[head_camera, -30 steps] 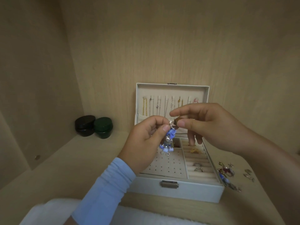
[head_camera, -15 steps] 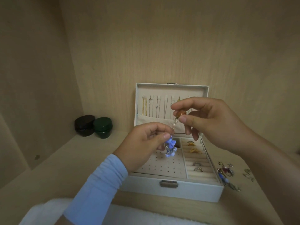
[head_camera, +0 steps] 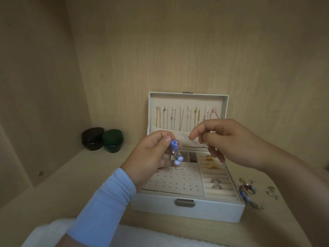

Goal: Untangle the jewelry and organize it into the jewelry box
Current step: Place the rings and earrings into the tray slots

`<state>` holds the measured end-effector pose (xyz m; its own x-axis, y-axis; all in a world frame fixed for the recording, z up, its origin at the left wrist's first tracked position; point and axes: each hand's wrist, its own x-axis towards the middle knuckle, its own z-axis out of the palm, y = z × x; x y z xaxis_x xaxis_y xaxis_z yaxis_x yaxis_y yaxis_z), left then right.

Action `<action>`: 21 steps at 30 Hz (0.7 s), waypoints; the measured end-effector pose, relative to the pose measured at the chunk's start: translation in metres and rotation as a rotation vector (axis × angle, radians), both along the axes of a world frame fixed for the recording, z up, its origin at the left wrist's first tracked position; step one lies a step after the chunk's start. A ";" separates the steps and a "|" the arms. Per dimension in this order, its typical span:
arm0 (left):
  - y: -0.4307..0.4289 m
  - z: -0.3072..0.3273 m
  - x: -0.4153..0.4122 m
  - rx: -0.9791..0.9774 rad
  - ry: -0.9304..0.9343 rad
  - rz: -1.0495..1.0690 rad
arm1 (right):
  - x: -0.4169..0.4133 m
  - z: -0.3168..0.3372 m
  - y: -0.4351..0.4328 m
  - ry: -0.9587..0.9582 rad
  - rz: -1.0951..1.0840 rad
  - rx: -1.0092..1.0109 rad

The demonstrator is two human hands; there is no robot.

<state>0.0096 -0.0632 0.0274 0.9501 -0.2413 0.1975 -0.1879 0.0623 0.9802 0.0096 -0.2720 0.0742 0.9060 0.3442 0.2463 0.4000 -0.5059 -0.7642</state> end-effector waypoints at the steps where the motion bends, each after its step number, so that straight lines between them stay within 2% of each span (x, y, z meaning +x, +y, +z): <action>1: 0.000 -0.001 0.000 0.022 -0.003 0.005 | 0.000 -0.001 0.002 0.015 0.006 -0.045; 4: 0.002 -0.001 0.003 0.101 -0.005 0.049 | 0.001 -0.003 0.003 0.068 0.015 -0.102; 6: 0.003 -0.001 0.003 0.215 -0.068 0.036 | 0.001 -0.003 0.002 0.074 0.017 -0.081; 10: -0.001 -0.009 0.001 0.656 -0.271 -0.009 | 0.003 -0.002 0.000 0.005 -0.017 0.090; 12: -0.004 -0.012 0.002 0.819 -0.305 -0.030 | 0.004 -0.003 0.000 -0.015 -0.042 0.139; 16: -0.007 -0.010 -0.002 0.764 -0.247 -0.092 | 0.005 -0.006 0.000 -0.005 -0.038 0.220; 18: -0.007 -0.011 -0.001 0.719 -0.284 0.000 | 0.006 -0.010 0.002 0.020 -0.054 0.236; 21: -0.006 -0.010 0.004 0.510 -0.279 0.143 | 0.011 -0.017 0.008 0.059 -0.077 0.281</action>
<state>0.0139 -0.0692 0.0170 0.9091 -0.2444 0.3372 -0.4143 -0.4478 0.7923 0.0207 -0.2640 0.0572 0.9422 0.1998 0.2690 0.3199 -0.2978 -0.8994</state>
